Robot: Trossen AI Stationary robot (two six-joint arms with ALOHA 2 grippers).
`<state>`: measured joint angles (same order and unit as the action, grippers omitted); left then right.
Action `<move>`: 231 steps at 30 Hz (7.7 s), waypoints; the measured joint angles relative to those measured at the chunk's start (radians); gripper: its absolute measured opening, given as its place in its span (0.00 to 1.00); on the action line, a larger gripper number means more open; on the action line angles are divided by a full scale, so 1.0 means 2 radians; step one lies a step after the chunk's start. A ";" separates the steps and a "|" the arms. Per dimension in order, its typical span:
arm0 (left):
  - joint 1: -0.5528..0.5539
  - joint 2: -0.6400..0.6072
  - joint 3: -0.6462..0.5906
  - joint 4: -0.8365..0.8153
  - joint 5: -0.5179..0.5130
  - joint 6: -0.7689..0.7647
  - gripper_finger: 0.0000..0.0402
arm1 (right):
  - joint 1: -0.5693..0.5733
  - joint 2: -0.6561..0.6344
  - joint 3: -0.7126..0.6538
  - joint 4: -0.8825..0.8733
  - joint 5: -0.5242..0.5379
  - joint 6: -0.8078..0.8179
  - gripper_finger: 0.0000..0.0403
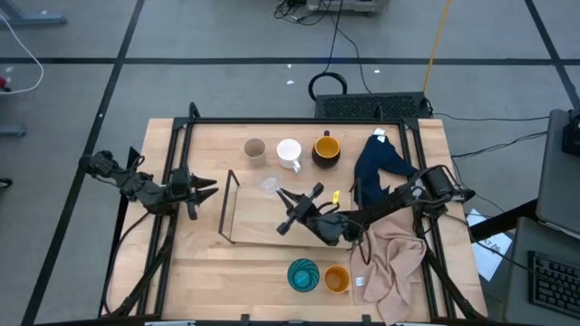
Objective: Stack small to large cups/mugs on shelf
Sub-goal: Put the transparent mug on the shelf
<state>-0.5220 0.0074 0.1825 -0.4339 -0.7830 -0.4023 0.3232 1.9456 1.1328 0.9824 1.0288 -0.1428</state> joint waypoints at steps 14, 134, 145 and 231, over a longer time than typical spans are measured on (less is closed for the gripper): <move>0.000 0.000 0.000 0.140 0.038 0.105 0.33 | 0.007 -0.120 0.000 -0.139 -0.146 0.019 0.02; 0.180 0.605 0.414 0.021 0.298 0.187 0.00 | -0.034 -0.193 0.000 -0.347 -0.398 -0.007 0.24; 0.210 0.605 0.414 -0.006 0.276 0.164 0.00 | -0.029 -0.267 0.000 -0.353 -0.261 -0.133 0.25; 0.359 0.788 0.518 -0.248 0.418 0.325 0.01 | -0.006 -0.349 0.000 -0.513 -0.198 -0.114 0.25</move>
<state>0.1963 1.5826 1.2186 -0.9291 0.0540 0.2483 0.3115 1.2472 1.1324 -0.0437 0.6319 -0.3706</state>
